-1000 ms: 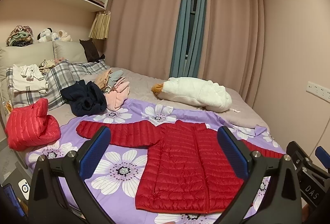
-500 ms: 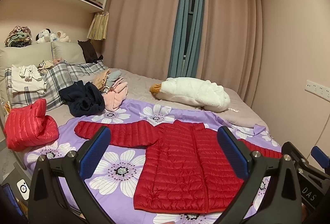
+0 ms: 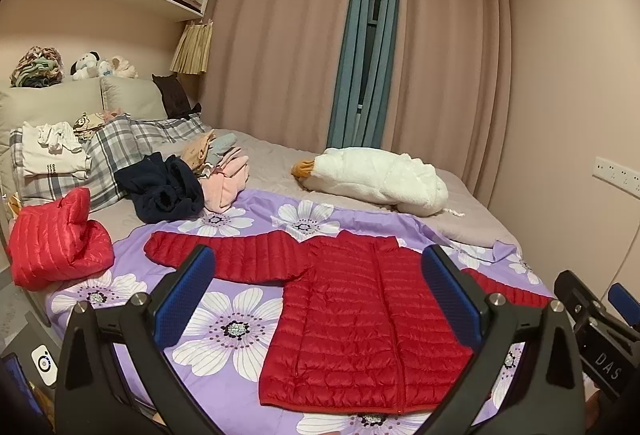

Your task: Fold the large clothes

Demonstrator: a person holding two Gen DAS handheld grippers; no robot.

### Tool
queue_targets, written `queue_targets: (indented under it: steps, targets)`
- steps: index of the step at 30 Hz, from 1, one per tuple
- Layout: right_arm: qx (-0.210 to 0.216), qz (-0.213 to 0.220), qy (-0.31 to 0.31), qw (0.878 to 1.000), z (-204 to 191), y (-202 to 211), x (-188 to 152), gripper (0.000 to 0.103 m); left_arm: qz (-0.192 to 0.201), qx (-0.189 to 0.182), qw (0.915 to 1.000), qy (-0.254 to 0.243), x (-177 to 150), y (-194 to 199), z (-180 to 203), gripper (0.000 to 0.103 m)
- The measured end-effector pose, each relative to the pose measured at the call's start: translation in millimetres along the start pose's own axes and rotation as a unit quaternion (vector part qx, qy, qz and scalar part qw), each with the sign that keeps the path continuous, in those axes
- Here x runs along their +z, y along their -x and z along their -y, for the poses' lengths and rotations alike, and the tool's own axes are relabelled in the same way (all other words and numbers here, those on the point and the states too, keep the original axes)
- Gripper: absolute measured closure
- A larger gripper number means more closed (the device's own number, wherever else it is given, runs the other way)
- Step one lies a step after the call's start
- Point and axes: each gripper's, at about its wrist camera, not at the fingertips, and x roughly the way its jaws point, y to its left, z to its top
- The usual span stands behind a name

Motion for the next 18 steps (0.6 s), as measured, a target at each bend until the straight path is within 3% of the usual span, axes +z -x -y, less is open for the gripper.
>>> queue_targets:
  steps: [18]
  targets:
    - [0.002,0.000,0.007,1.000,-2.5,-2.6,0.8,0.000,0.006,0.007,1.0000,0.001,0.4,2.7,-4.1,0.000]
